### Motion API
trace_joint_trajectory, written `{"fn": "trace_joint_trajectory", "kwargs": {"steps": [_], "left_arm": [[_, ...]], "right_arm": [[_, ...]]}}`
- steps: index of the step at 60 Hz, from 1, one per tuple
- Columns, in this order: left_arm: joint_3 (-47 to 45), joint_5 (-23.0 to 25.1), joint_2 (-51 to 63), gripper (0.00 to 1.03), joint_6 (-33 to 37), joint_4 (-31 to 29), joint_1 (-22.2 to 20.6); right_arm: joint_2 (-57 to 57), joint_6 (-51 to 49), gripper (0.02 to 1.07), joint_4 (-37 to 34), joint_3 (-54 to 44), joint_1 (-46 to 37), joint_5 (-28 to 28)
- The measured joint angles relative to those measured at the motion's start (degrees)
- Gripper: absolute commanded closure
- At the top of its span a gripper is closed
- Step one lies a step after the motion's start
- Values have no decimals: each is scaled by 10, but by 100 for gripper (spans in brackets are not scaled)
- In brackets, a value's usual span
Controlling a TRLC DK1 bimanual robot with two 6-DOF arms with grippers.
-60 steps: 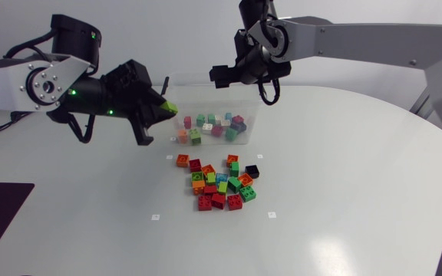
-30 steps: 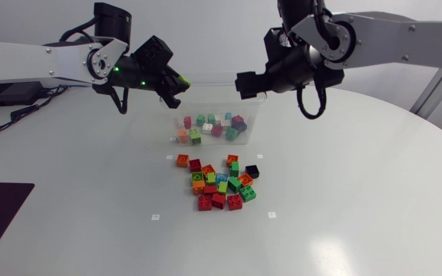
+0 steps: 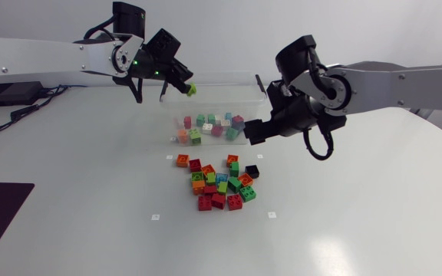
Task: Place the duplo bricks in the container
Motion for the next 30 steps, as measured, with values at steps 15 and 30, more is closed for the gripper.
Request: {"fn": "trace_joint_trajectory", "kwargs": {"steps": [15,30], "left_arm": [[27,-26,30,16,-15,9,0],[-78,-27,-45,13,4,42,3]], "right_arm": [[89,8,16,-20,9,10,0],[158,22,26,-25,49,21,2]]}}
